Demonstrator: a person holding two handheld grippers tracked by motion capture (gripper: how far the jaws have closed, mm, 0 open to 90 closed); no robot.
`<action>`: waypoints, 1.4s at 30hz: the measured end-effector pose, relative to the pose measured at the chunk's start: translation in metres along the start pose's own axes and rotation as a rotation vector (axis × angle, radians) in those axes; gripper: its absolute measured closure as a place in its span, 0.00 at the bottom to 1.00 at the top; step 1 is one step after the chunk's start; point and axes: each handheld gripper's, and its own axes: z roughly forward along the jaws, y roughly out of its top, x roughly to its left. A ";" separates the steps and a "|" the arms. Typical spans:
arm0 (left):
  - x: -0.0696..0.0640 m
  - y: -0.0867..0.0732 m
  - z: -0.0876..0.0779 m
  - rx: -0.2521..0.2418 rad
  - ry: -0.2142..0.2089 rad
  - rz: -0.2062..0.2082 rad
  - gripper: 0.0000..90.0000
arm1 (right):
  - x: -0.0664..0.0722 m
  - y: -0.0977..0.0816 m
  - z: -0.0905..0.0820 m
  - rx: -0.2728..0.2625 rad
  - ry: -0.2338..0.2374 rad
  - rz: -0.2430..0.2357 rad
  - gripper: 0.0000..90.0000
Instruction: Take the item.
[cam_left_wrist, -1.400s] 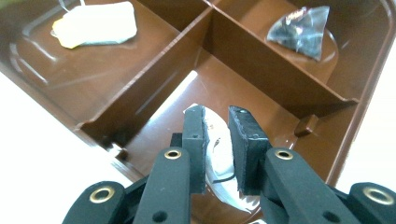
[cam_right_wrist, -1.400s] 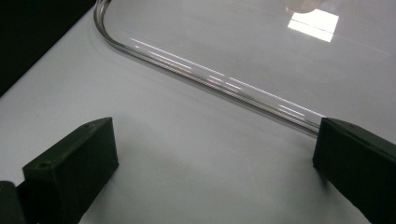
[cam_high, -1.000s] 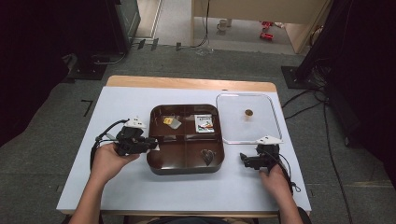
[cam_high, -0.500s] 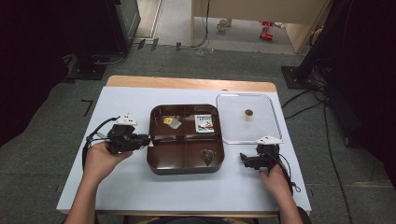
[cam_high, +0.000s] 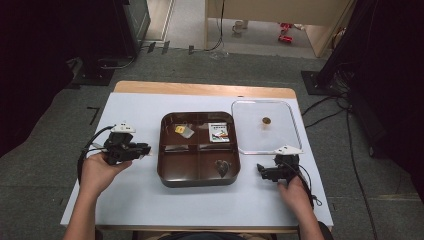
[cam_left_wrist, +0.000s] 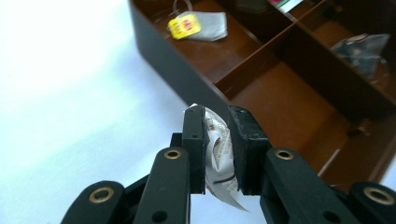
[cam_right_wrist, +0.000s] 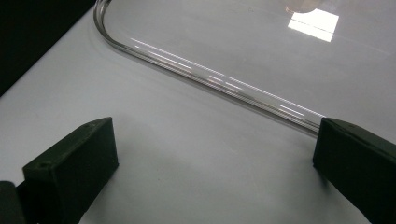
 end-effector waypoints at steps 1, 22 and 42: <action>0.001 -0.001 0.001 0.000 0.004 -0.003 0.87 | 0.000 0.000 0.000 0.000 0.000 0.000 0.00; 0.030 -0.013 0.032 0.058 0.063 -0.048 0.86 | 0.000 0.000 0.000 -0.002 -0.001 -0.002 0.00; 0.045 -0.012 0.046 0.046 0.088 -0.075 0.86 | 0.000 0.000 0.000 -0.004 -0.003 -0.004 0.00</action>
